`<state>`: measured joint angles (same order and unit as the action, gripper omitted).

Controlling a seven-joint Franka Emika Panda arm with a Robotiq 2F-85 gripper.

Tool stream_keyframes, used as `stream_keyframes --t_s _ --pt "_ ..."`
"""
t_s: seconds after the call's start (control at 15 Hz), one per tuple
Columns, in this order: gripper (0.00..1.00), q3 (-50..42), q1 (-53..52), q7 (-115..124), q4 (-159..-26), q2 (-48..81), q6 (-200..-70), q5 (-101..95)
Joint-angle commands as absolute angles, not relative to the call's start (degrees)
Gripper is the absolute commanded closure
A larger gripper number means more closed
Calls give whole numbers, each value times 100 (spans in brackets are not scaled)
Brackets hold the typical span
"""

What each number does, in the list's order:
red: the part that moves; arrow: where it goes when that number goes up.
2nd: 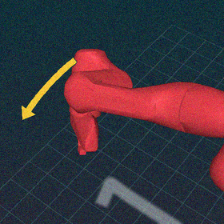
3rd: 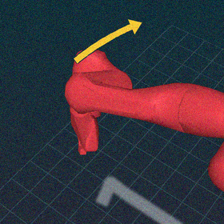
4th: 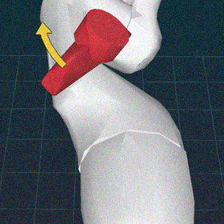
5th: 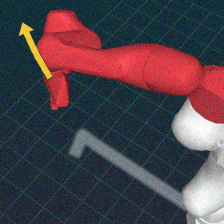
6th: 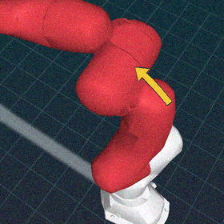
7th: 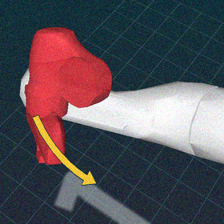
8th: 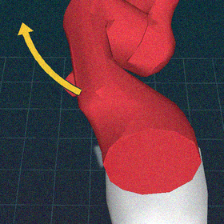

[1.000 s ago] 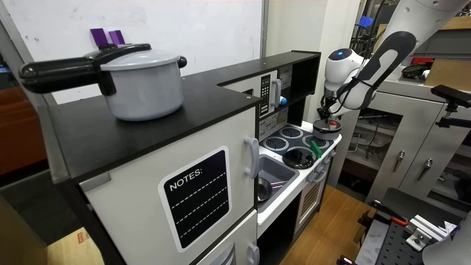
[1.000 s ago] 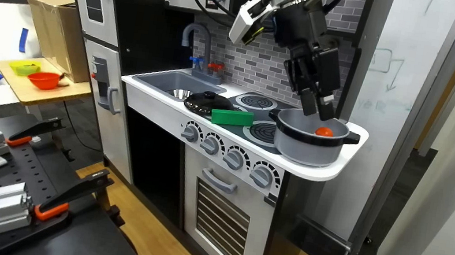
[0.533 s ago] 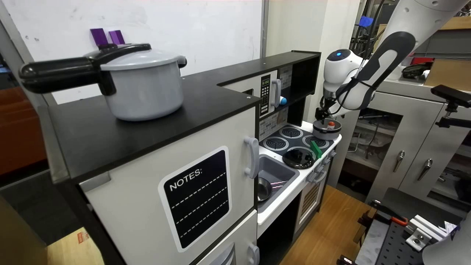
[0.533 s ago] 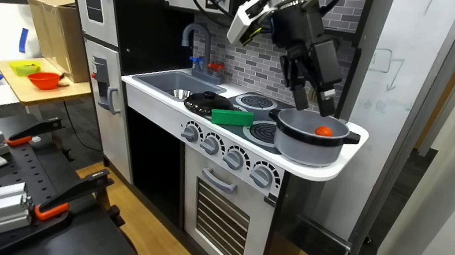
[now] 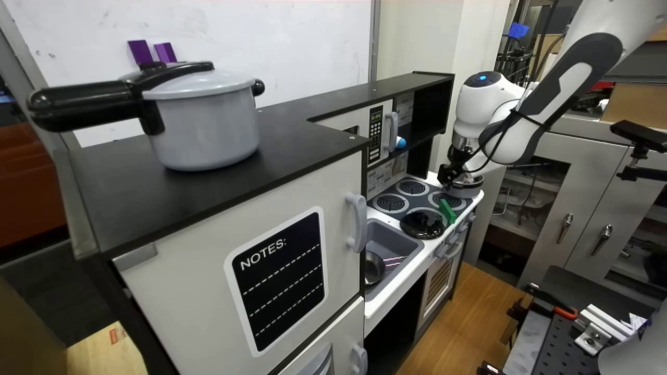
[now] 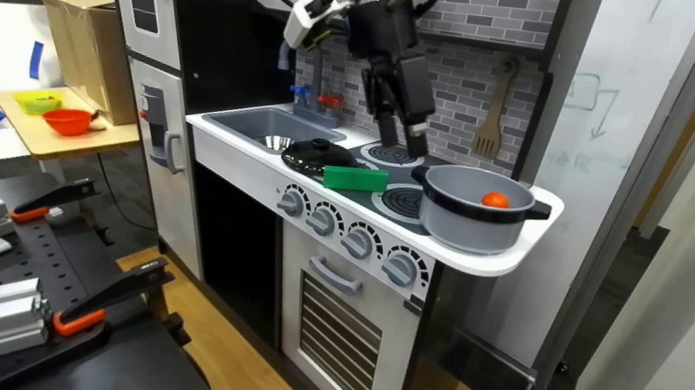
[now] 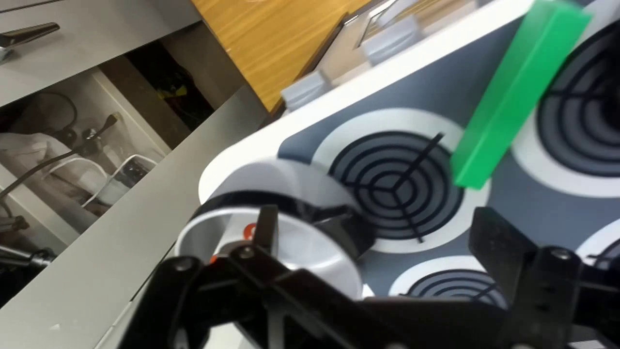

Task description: Take off the lid from the pot, place the white object inside, and cover it with the lid

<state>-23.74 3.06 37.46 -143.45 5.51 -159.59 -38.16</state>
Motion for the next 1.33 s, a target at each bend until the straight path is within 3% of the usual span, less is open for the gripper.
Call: stream_keyframes --t_s 0.0,0.47,1.27 --pt "0 -1817 513 3141 -15238 -378 -15986 -3462" --pt "0 -983 802 2238 -15839 -1080 -15926 -2389" --pt "0 -437 793 1920 -15593 -604 -15994 -1880"
